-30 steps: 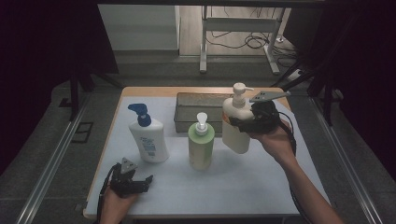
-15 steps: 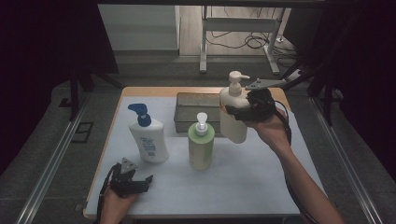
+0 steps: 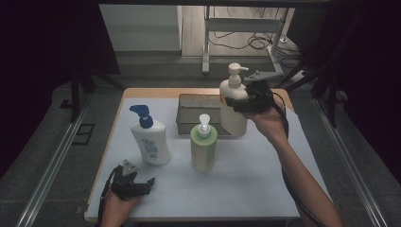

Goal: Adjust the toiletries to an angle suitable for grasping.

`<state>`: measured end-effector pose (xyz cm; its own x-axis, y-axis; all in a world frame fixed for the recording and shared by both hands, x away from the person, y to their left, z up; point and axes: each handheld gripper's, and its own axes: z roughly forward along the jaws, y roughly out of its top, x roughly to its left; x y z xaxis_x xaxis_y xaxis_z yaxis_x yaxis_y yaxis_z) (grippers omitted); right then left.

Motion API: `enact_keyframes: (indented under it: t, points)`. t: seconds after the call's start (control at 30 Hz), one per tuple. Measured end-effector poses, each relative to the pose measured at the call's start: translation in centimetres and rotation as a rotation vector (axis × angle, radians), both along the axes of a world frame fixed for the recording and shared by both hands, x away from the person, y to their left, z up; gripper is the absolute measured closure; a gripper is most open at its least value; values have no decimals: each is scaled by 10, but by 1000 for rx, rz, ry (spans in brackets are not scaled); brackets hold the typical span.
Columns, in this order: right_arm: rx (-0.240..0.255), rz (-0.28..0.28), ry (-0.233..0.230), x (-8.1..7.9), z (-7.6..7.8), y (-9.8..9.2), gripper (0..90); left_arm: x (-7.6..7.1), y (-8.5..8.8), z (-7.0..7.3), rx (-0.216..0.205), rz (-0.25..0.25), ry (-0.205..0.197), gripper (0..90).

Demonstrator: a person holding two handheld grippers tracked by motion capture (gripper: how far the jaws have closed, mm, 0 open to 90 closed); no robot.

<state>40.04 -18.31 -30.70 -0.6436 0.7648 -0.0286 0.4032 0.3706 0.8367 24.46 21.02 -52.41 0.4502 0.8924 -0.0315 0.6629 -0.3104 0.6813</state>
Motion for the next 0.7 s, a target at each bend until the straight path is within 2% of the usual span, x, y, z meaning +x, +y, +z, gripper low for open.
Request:
enact_keyframes:
  t: [0.7]
  points:
    - [24, -8, 0, 36, -8, 22, 366, 0, 0, 0, 0, 1, -2, 127]
